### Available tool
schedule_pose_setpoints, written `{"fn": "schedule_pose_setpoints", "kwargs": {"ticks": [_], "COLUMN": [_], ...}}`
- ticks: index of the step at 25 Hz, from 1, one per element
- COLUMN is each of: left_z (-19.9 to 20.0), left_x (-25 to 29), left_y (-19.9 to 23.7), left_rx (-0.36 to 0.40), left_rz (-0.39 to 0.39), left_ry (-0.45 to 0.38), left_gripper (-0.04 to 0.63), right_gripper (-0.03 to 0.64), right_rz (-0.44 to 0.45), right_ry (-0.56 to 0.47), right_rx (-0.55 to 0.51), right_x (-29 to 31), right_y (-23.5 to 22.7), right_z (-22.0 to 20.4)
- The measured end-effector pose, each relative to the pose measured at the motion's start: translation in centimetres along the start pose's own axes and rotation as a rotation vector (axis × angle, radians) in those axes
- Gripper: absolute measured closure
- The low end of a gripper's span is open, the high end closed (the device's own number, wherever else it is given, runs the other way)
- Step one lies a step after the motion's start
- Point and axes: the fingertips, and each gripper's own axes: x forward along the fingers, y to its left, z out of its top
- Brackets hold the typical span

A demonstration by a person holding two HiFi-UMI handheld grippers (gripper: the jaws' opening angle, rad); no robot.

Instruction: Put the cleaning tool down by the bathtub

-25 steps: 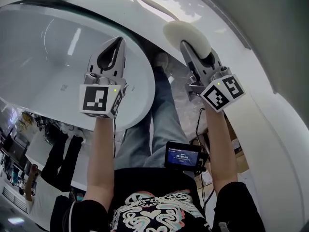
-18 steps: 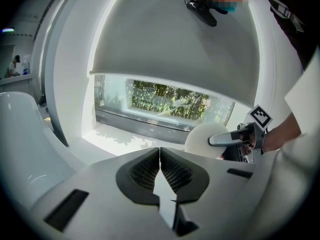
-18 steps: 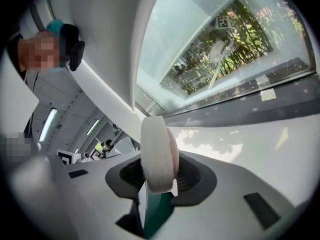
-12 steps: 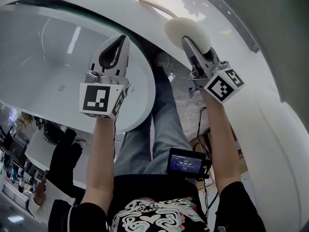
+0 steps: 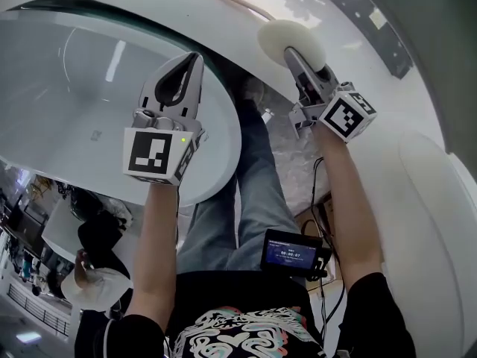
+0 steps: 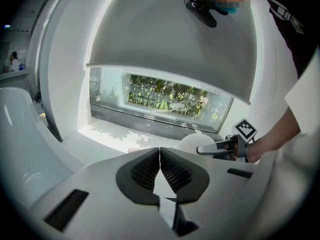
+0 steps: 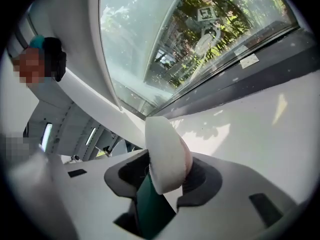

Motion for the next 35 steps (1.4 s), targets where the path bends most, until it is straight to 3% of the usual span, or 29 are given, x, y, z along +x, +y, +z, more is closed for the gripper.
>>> {"fn": "schedule_pose_setpoints", "kwargs": {"ticks": [7, 14, 20, 35], "left_z": [-0.3, -0.9, -0.8, -0.9], "left_x": [0.1, 0.1, 0.2, 0.8], "left_y": [-0.3, -0.8, -1.1, -1.5], "left_rx": [-0.005, -0.007, -0.011, -0.012], "left_rz": [-0.013, -0.019, -0.026, -0.04], "left_ry": [0.006, 0.012, 0.008, 0.014], "left_gripper": [0.578, 0.578, 0.578, 0.578], "right_gripper": [0.398, 0.352, 0.326, 0.31], "right_rz": [-0.081, -0.258, -0.384, -0.522], "right_ry": [0.132, 0.261, 0.28, 0.247], "right_rx": [-0.051, -0.202, -0.225, -0.345], "right_x": [0.5, 0.5, 0.2, -0.1], "right_y": [-2.2, -5.7, -6.9, -7.9], "right_z": [-2.7, -4.6, -3.8, -2.3]}}
